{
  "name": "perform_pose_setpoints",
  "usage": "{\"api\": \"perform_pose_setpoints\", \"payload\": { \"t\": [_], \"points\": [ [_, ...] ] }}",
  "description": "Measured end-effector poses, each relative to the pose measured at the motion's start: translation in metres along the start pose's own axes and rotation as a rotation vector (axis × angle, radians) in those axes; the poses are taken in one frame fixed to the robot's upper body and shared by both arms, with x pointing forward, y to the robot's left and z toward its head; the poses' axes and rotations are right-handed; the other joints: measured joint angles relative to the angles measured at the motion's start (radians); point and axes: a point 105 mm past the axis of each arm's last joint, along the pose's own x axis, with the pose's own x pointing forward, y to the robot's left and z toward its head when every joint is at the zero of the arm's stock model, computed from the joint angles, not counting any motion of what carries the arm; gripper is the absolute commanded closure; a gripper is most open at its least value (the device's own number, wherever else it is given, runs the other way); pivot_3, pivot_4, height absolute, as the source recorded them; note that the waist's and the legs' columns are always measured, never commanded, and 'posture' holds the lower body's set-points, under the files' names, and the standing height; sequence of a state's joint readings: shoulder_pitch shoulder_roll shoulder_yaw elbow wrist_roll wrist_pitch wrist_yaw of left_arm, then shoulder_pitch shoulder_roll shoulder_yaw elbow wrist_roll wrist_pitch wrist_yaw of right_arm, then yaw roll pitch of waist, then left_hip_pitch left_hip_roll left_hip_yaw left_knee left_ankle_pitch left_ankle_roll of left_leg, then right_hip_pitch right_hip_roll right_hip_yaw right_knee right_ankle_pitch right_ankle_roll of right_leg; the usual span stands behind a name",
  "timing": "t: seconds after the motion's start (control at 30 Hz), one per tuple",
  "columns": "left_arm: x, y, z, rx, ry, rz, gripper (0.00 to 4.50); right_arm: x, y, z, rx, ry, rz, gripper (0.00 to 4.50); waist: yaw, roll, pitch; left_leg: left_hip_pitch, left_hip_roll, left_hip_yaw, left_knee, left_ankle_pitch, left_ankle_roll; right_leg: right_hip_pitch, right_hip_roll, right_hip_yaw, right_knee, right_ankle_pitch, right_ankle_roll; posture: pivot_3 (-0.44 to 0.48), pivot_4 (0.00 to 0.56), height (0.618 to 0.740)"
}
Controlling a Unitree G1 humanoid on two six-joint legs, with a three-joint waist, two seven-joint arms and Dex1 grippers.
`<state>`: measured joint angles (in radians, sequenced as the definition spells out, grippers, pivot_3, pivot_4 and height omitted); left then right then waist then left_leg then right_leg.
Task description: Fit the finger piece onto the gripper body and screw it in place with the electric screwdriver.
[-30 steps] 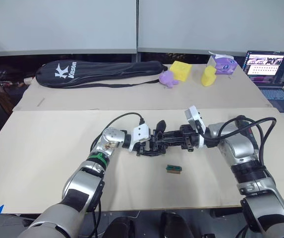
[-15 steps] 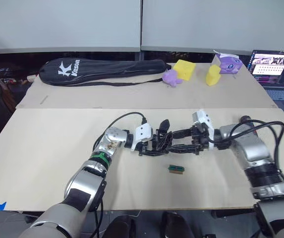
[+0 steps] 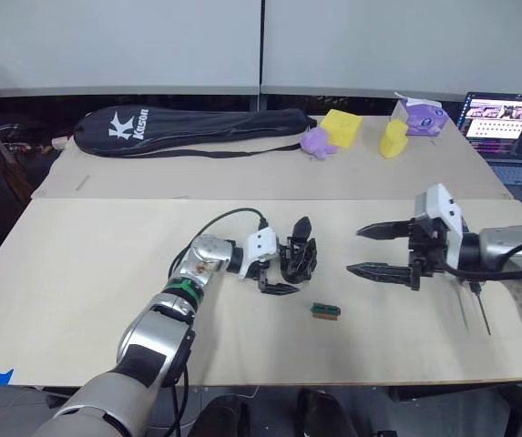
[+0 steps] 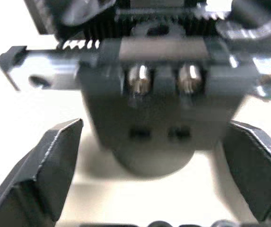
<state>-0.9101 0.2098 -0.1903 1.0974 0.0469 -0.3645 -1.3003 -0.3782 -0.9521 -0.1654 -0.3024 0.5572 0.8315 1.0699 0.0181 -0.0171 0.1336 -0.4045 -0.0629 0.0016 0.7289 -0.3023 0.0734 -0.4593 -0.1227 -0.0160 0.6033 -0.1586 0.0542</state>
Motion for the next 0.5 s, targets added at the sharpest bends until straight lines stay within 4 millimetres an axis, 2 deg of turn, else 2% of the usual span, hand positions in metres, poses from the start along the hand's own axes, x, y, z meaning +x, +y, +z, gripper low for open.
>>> {"api": "perform_pose_setpoints", "payload": {
  "t": [0.13, 0.23, 0.3, 0.43, 0.5],
  "points": [
    [-0.033, -0.008, -0.009, -0.037, 0.013, -0.022, 0.0, -0.023, -0.019, -0.016, 0.159, 0.169, -0.184, 0.02, -0.007, 0.001, 0.001, -0.001, 0.001, 0.0, 0.0, -0.001, 0.001, -0.001, -0.001, 0.0, 0.0, 0.0, -0.001, 0.0, 0.15, 0.723],
    [-0.064, -0.021, 0.002, -0.068, 0.001, -0.068, 0.0, -0.054, -0.047, -0.035, 0.256, 0.314, -0.385, 0.02, -0.007, 0.002, 0.002, -0.002, 0.001, 0.0, 0.0, 0.0, 0.0, -0.002, -0.003, 0.001, -0.001, -0.001, -0.001, 0.0, 0.15, 0.723],
    [-0.078, -0.025, 0.019, -0.079, -0.014, -0.078, 0.0, -0.069, -0.062, -0.043, 0.292, 0.353, -0.494, 0.02, -0.004, 0.002, 0.002, -0.002, 0.001, -0.001, 0.0, 0.0, 0.0, -0.001, -0.004, 0.001, -0.002, -0.001, -0.001, 0.0, 0.15, 0.723],
    [-0.105, -0.042, 0.081, -0.023, -0.064, -0.134, 0.0, -0.106, -0.089, -0.092, 0.463, 0.479, -0.765, 0.02, 0.001, 0.002, 0.002, -0.002, -0.002, -0.001, -0.001, 0.0, 0.0, 0.001, -0.002, 0.001, -0.005, 0.0, -0.001, 0.0, 0.15, 0.723],
    [-0.108, -0.046, 0.103, -0.02, -0.114, -0.138, 0.0, -0.11, -0.092, -0.108, 0.525, 0.497, -0.806, 0.02, -0.002, 0.005, 0.003, -0.001, -0.003, 0.001, -0.001, 0.0, 0.001, 0.002, 0.001, 0.0, -0.006, 0.0, -0.001, 0.0, 0.15, 0.723]
  ]
}}
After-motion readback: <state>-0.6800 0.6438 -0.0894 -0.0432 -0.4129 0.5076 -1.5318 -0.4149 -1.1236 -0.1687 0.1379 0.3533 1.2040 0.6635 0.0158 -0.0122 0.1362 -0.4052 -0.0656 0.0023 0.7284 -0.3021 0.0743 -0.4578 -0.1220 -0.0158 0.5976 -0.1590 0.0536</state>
